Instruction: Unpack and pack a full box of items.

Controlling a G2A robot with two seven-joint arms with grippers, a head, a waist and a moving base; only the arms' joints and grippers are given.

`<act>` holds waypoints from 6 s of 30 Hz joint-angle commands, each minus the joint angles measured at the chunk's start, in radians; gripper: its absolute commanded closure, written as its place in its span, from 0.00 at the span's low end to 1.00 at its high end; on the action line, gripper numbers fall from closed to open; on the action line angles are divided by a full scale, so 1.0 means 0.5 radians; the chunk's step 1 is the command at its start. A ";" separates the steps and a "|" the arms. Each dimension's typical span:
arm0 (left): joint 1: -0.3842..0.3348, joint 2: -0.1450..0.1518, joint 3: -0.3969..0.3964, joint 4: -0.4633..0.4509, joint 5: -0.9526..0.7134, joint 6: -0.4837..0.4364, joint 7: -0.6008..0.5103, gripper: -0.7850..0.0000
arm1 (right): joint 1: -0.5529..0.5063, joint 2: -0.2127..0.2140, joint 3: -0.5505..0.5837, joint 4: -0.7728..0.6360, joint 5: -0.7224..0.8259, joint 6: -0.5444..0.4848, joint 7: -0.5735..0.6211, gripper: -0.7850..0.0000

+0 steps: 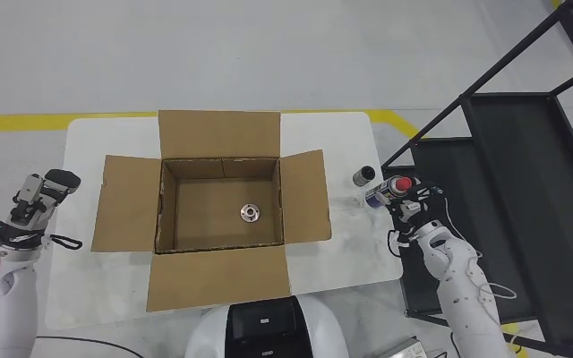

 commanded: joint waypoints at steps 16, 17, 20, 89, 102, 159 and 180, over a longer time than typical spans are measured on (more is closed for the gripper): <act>0.000 0.000 0.000 0.000 0.000 0.000 0.000 0.00 | 0.094 0.013 -0.073 0.199 0.017 -0.015 -0.100 1.00; 0.000 0.000 0.000 0.000 0.000 0.000 0.000 0.00 | 0.093 0.015 -0.072 0.200 0.021 -0.020 -0.106 1.00; 0.000 0.000 0.000 0.000 0.000 0.000 0.000 0.00 | 0.092 0.018 -0.073 0.206 0.035 -0.032 -0.126 1.00; 0.000 0.000 0.000 0.000 0.000 0.000 0.000 0.00 | 0.521 0.033 -1.203 -1.092 2.020 -0.053 1.843 1.00; 0.000 0.000 0.000 0.000 0.000 0.000 0.000 0.00 | 1.321 -0.165 -1.833 -0.440 2.305 0.586 2.142 1.00; 0.000 0.000 0.000 0.000 0.000 0.000 0.000 0.00 | 0.449 -0.112 -0.769 -1.113 2.305 -0.160 2.065 0.00; 0.000 0.000 0.000 0.000 0.000 0.000 0.000 0.00 | -0.172 -0.057 -0.193 -0.975 1.173 0.382 1.105 0.00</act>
